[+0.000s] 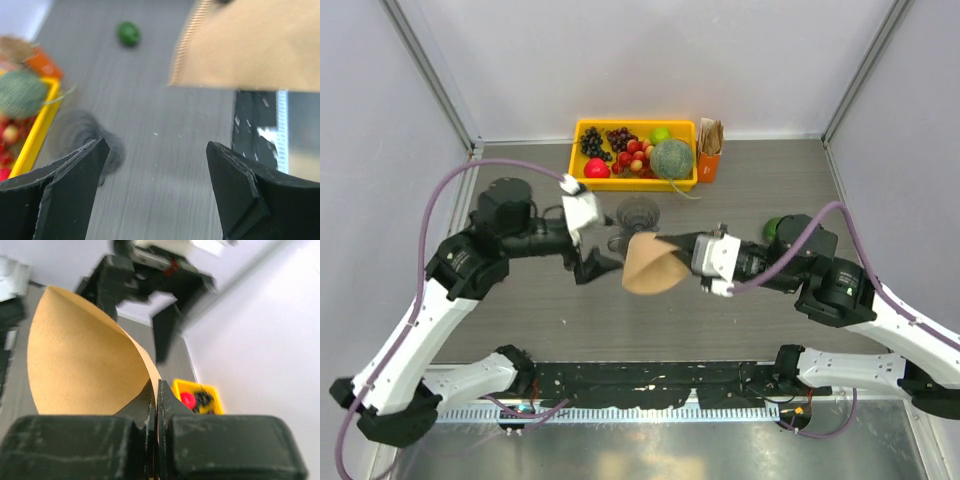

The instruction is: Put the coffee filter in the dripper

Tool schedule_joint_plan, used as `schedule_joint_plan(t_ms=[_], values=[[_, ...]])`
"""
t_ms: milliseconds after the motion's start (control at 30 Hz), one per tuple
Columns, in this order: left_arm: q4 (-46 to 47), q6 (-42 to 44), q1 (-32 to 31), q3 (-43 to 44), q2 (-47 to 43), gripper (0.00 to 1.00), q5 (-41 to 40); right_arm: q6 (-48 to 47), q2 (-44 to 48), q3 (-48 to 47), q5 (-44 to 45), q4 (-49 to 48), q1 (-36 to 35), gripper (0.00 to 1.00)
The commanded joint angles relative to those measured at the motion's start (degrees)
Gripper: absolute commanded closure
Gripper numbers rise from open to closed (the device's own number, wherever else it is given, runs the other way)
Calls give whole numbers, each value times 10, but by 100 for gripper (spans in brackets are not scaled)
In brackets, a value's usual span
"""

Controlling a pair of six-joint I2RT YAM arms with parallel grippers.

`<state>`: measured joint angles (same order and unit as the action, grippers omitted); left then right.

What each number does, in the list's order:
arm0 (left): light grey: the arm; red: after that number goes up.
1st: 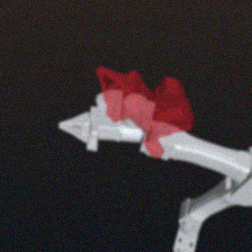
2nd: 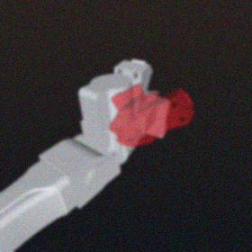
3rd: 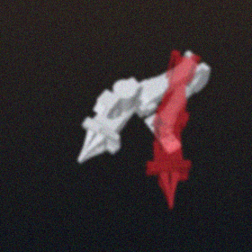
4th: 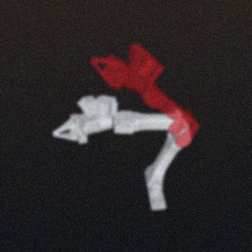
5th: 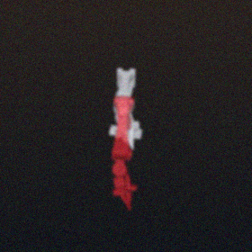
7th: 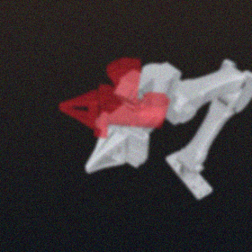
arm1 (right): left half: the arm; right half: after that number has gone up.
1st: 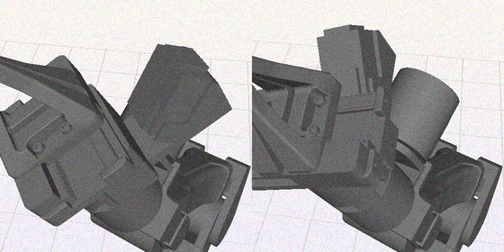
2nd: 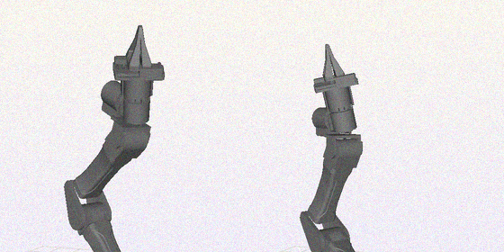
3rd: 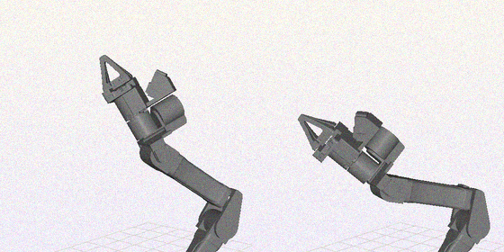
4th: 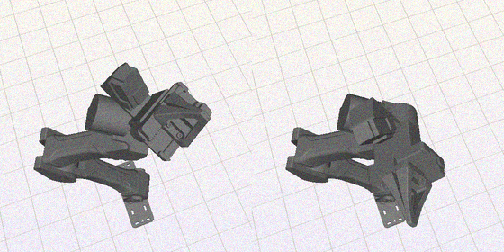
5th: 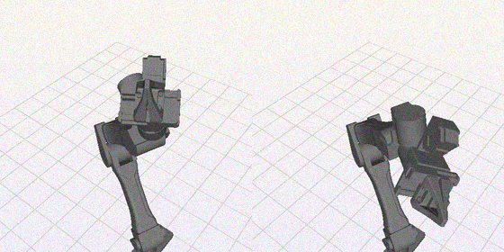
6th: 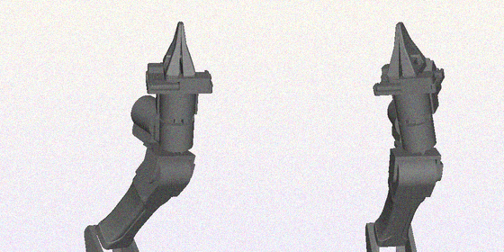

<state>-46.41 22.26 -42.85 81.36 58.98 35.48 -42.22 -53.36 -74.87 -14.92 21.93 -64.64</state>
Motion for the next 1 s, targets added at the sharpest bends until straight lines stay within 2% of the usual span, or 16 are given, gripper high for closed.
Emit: schedule_joint_plan(t_ms=[0,100,200,400,600,633,800,967], values=[[211,-248,128,-86,-79,8,-18,173,2,20,262,-163,40,95],[324,-322,147,-141,-130,2,-118,279,-23,-4,339,-195,89,95],[367,-389,145,-136,-126,1,-147,357,-66,-22,451,-217,93,95],[372,-502,136,-60,-64,1,-238,317,-116,-24,512,-306,58,95],[355,-481,50,7,-5,1,-350,258,-169,-47,585,-360,24,95],[342,-479,39,15,4,1,-390,255,-182,-53,597,-362,22,95],[299,-499,29,56,53,1,-474,231,-206,-73,613,-392,1,95],[308,-516,27,73,80,1,-501,230,-222,-78,619,-409,-13,95]])
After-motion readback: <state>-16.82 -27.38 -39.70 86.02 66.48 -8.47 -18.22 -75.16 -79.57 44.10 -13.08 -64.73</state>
